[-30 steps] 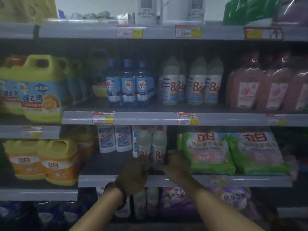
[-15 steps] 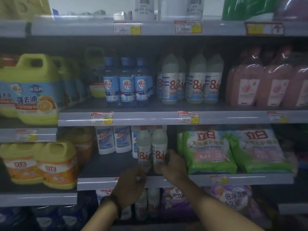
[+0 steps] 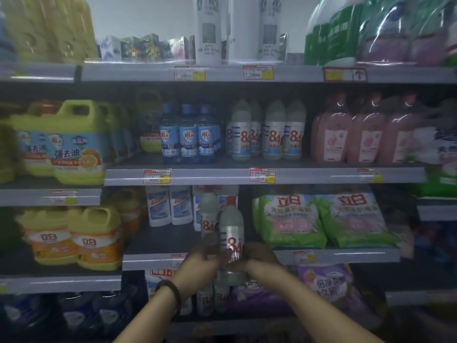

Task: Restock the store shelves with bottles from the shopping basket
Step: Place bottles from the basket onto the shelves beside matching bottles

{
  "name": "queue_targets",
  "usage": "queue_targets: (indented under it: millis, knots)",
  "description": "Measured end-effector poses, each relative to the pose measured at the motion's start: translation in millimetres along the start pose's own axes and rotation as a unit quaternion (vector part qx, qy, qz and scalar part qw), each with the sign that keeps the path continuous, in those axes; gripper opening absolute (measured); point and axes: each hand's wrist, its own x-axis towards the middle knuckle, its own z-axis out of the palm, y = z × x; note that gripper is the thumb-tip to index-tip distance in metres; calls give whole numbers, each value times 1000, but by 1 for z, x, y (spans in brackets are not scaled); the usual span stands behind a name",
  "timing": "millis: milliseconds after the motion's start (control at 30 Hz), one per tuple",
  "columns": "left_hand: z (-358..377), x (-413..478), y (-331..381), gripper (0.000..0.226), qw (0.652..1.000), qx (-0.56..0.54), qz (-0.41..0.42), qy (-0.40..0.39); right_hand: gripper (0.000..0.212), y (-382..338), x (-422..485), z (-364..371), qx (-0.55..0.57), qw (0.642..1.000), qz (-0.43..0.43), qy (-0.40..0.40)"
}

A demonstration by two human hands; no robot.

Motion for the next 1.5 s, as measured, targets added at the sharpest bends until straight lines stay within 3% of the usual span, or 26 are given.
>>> queue_targets:
  millis: [167, 467, 633, 833, 967, 1067, 1200, 1333, 1500]
  knots:
    - [10, -15, 24, 35, 996, -83, 21, 2, 56, -23, -35, -19, -2, 998, -66, 19]
    - [4, -12, 94, 46, 984, -137, 115, -2, 42, -92, -68, -72, 39, 993, -115, -5]
    - [3, -3, 119, 48, 983, -136, 119, -21, 39, -102, -62, -81, 59, 987, -145, 33]
    - [29, 12, 149, 59, 984, -84, 155, 18, 50, -112, -45, -89, 38, 969, -178, 170]
    - [60, 40, 171, 60, 967, -39, 227, 107, 46, -124, -39, -95, -17, 932, -204, 301]
    - [70, 66, 189, 58, 957, -4, 265, 121, 40, -132, -32, -113, -30, 907, -235, 347]
    - [85, 102, 206, 61, 949, 4, 285, 138, 40, -139, -21, -146, -64, 901, -254, 344]
    - [93, 145, 208, 52, 955, -26, 282, 86, 41, -136, -5, -177, -113, 903, -259, 324]
    - [109, 187, 216, 46, 953, 5, 285, 99, 66, -125, 27, -205, -174, 914, -212, 300]
